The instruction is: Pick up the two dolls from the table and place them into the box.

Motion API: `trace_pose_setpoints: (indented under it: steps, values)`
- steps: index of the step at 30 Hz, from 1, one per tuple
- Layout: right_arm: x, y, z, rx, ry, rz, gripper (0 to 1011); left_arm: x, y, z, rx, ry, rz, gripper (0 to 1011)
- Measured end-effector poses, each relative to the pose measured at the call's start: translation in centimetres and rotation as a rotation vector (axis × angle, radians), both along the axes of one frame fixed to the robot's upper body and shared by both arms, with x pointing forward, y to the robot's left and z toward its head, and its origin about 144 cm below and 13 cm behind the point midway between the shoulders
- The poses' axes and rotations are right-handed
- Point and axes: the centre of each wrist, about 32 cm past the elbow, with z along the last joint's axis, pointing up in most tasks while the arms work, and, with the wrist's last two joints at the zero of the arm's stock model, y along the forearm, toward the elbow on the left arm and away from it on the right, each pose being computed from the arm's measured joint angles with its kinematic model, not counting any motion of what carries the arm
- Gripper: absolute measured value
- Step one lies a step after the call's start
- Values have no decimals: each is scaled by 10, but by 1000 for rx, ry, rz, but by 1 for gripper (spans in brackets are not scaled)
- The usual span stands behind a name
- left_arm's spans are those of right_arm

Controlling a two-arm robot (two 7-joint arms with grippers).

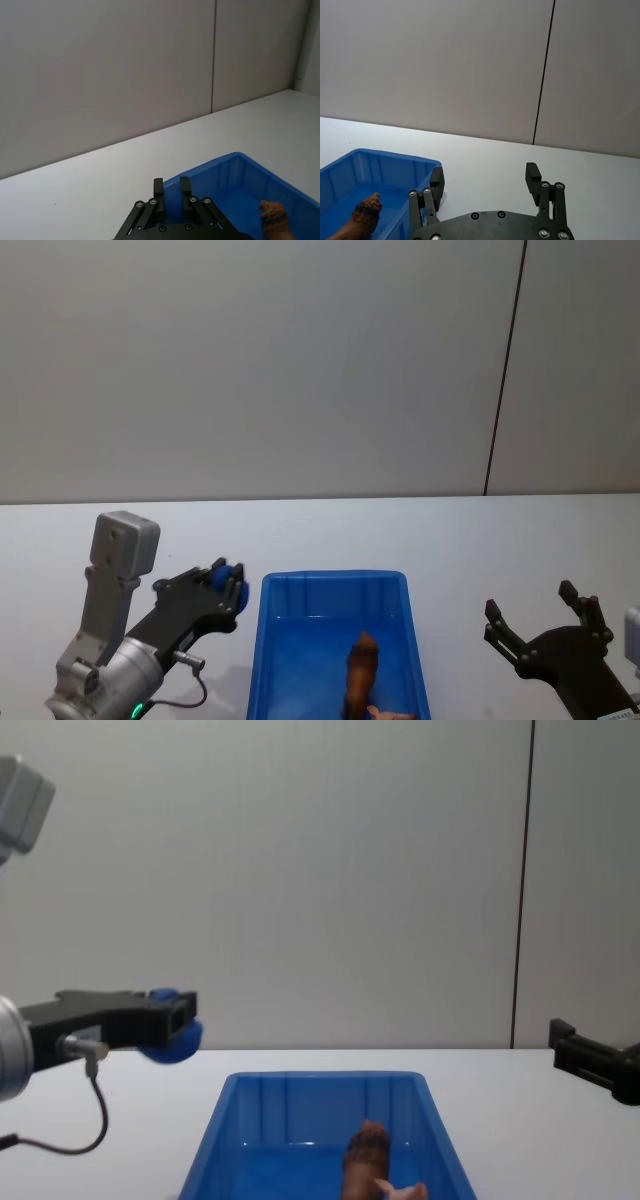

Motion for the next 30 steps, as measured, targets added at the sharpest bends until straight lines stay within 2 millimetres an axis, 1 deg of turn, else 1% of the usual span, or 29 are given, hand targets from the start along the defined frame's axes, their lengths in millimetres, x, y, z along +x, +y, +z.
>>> trace_pose_setpoints:
  steps: [9,11,14,15,16,20,22,23,24,25,26,27,29,30]
  values:
    - [0,0,0,0,0,0,1001,7,-3,9,-29,-32,-116,179]
    - [0,0,0,0,0,0,1001,9,-4,11,-38,-36,-147,208]
    - [0,0,0,0,0,0,1001,12,-5,12,-51,-37,-198,293]
    - [0,0,0,0,0,0,1001,14,-6,13,-56,-36,-216,351]
    - [0,0,0,0,0,0,1001,15,-6,13,-59,-36,-231,351]
    - [0,0,0,0,0,0,1001,20,-8,13,-75,-33,-292,487]
    - [0,0,0,0,0,0,1001,21,-9,14,-81,-31,-314,518]
    - [0,0,0,0,0,0,1001,24,-10,14,-88,-29,-336,587]
    - [0,0,0,0,0,0,1001,24,-11,14,-92,-27,-350,603]
    - [0,0,0,0,0,0,1001,26,-12,13,-97,-24,-366,647]
    - [0,0,0,0,0,0,1001,27,-12,13,-100,-22,-379,647]
    - [0,0,0,0,0,0,1001,28,-13,14,-103,-21,-388,709]
    - [0,0,0,0,0,0,1001,30,-14,13,-110,-18,-411,787]
    - [0,0,0,0,0,0,1001,30,-15,13,-113,-17,-419,787]
